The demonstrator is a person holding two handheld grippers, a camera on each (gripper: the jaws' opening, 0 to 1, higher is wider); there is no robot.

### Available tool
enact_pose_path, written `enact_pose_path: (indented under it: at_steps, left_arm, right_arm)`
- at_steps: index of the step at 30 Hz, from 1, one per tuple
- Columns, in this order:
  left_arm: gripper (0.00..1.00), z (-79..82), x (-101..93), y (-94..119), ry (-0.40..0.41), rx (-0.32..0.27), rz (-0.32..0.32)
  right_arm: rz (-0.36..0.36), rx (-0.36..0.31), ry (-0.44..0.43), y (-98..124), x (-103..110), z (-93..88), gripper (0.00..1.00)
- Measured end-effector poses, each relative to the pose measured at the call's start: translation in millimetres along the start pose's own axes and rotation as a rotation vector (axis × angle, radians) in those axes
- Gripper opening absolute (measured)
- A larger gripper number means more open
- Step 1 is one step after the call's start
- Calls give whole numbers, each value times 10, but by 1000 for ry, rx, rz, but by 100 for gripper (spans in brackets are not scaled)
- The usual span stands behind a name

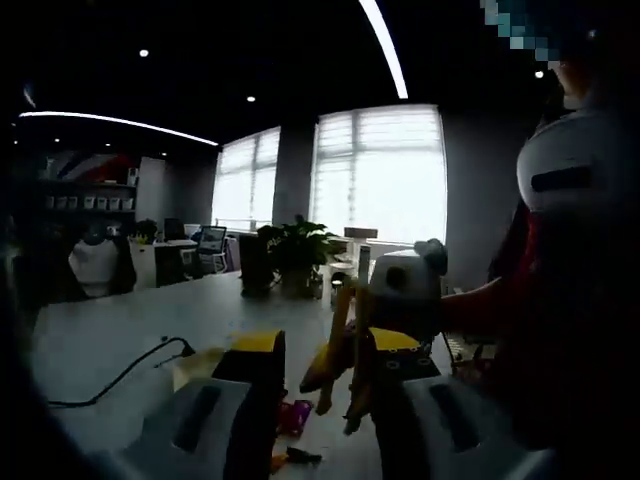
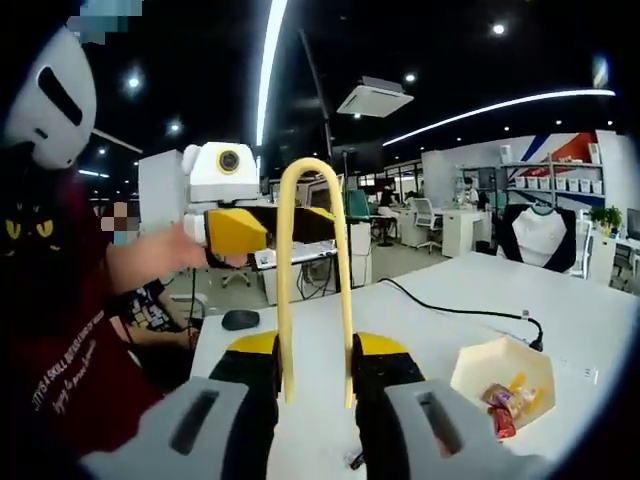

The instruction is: Place the target food into the container with the food tongs after gripping and lifting it, then release it inside without dropping or visibly crushing the food.

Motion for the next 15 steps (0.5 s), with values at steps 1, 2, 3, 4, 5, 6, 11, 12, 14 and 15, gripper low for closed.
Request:
enact_pose_path:
  at_steps: [1, 2, 3, 4, 5, 6, 11, 12, 14, 15]
  left_arm:
    - [41, 11, -36, -22, 9, -1, -20]
    - [43, 14, -81, -50, 11, 3, -46]
    - [43, 4, -118, -73, 11, 12, -65]
    - [43, -10, -141, -89, 9, 20, -76]
    - [43, -39, -171, -110, 1, 36, -89]
    - [43, -60, -195, -125, -5, 44, -98]
    - [42, -156, -336, -203, -19, 86, -154]
    - [42, -169, -368, -221, -29, 95, -167]
    - [40, -179, -407, -241, -38, 104, -185]
    - [39, -186, -424, -248, -43, 111, -193]
  right_arm:
    - [-2, -1, 6, 3, 10, 5, 25]
    - [7, 8, 12, 10, 42, 6, 25]
    - [13, 17, 8, 22, 72, 2, 25]
    - [13, 20, 8, 30, 86, -2, 25]
    - [11, 22, 8, 40, 97, -4, 25]
    - [22, 29, 8, 59, 126, -14, 25]
    - [61, 54, 44, 114, 264, -9, 25]
    - [78, 53, 49, 129, 300, -2, 25]
    - [87, 52, 46, 141, 325, 4, 25]
    - [100, 48, 47, 154, 350, 8, 25]
Point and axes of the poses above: the point that each gripper's makers call its tool centre point, and the gripper's own axes: y roughly backward along the fingers, x roughly to its left, z roughly out of its top, the point moved 2 cm from there along y, roughly backward along the fingers, and after that the axes turned 14 degrees about y, right-handed, at the moved point
